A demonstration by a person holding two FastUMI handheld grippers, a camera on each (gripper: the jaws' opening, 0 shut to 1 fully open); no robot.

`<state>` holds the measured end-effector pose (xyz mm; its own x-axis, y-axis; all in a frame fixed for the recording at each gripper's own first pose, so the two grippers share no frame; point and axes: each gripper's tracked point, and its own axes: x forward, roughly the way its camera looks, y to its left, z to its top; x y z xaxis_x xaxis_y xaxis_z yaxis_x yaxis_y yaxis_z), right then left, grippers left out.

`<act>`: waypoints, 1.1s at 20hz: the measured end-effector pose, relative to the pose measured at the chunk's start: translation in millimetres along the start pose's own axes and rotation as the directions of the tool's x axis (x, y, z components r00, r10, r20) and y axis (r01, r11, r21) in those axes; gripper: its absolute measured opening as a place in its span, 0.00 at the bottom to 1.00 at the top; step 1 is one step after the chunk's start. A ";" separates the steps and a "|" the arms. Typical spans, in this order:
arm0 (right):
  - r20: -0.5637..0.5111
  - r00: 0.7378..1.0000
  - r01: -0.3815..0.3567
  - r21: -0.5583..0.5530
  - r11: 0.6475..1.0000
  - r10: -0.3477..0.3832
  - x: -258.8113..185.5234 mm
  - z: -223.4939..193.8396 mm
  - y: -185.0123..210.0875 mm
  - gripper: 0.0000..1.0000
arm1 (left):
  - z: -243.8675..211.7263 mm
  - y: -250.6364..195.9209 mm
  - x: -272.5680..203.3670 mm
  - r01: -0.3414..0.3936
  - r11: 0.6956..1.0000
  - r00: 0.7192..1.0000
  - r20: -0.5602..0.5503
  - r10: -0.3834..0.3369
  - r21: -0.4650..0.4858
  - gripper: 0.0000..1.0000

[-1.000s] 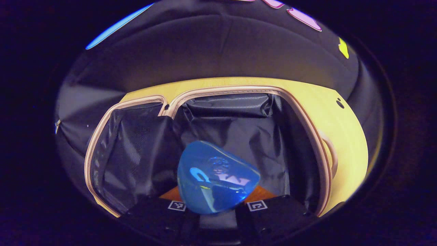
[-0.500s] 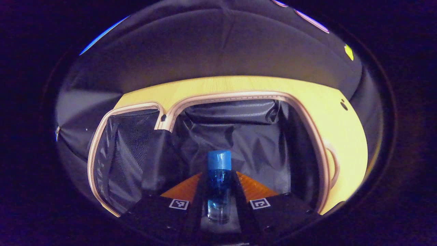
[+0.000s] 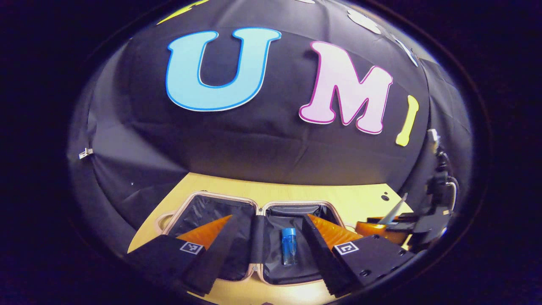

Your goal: First open the suitcase, pack the skin care products into it, and then close the suitcase.

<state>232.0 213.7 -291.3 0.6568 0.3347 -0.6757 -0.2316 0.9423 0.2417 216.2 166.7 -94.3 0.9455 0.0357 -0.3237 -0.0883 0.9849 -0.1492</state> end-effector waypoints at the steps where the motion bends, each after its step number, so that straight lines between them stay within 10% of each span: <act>1: -0.055 0.998 0.013 0.022 1.000 -0.012 12.5 -12.8 7.8 0.50 | -2.5 7.3 -14.0 -0.006 0.999 1.000 -0.006 0.006 -0.047 0.96; 13: -0.290 0.917 0.274 -0.043 0.961 -0.274 76.5 -84.3 -3.3 0.46 | -24.3 98.4 -93.9 -0.061 0.969 0.998 -0.017 0.059 -0.240 0.96; 19: -0.181 0.955 0.230 -0.038 0.972 -0.233 45.2 -48.5 21.2 1.00 | -35.0 160.5 -83.4 -0.157 0.976 0.988 -0.037 0.153 -0.151 0.96; 22: -0.068 0.983 0.169 -0.023 0.985 -0.170 9.7 -23.0 39.4 1.00 | -39.4 212.3 -66.2 -0.233 0.961 0.973 -0.041 0.229 -0.147 0.96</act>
<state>212.8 254.2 -304.4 0.6363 0.1692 -0.7526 -0.1339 0.9851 0.1082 122.5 366.8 -141.3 0.8865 0.2535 -0.3872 -0.3509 0.9137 -0.2051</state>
